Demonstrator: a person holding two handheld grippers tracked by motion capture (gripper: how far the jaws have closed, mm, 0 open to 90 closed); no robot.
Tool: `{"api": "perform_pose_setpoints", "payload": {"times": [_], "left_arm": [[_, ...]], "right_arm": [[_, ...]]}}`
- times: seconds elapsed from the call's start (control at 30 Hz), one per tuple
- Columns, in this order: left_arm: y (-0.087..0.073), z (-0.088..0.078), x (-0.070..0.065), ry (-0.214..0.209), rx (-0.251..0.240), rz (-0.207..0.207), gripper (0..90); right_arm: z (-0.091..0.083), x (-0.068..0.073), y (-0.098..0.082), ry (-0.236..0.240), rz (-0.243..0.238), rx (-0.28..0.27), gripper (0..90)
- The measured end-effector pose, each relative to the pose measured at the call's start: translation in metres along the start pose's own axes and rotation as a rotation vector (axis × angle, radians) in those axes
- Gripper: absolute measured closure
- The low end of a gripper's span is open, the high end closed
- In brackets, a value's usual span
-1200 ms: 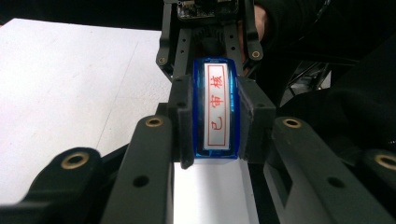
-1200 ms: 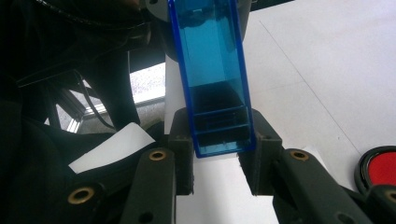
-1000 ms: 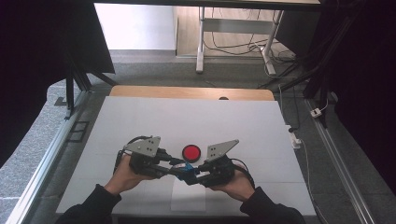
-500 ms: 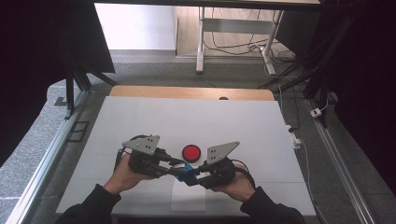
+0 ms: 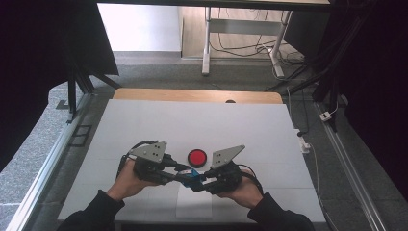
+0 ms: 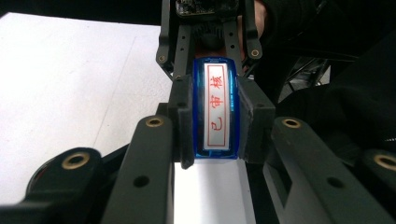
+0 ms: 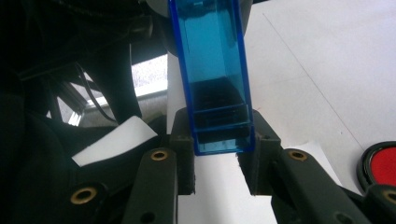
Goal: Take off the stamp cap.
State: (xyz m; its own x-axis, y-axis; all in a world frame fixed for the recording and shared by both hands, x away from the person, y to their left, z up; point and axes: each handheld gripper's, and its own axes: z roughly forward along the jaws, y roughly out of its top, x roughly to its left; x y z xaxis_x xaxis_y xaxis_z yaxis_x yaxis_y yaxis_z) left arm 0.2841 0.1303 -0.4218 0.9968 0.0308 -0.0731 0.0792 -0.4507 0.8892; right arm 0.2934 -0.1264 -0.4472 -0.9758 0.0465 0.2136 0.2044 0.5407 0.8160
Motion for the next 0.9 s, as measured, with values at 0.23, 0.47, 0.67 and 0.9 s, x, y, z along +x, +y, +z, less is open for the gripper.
{"api": "perform_pose_setpoints", "payload": {"times": [0.23, 0.47, 0.67, 0.9], "left_arm": [[-0.003, -0.010, 0.004, -0.005, -0.053, -0.041, 70.6], [-0.002, -0.008, 0.004, 0.015, -0.039, -0.080, 70.5], [-0.004, -0.009, 0.004, 0.048, -0.034, -0.114, 70.4], [-0.006, -0.009, 0.003, 0.072, -0.031, -0.132, 70.3]], "right_arm": [[-0.001, 0.000, -0.002, -0.015, -0.012, 0.015, 69.5], [-0.005, 0.001, -0.003, -0.057, -0.033, 0.003, 69.2], [-0.014, 0.003, -0.006, -0.140, -0.029, 0.001, 69.1], [-0.028, 0.002, -0.009, -0.209, 0.012, -0.026, 69.0]]}}
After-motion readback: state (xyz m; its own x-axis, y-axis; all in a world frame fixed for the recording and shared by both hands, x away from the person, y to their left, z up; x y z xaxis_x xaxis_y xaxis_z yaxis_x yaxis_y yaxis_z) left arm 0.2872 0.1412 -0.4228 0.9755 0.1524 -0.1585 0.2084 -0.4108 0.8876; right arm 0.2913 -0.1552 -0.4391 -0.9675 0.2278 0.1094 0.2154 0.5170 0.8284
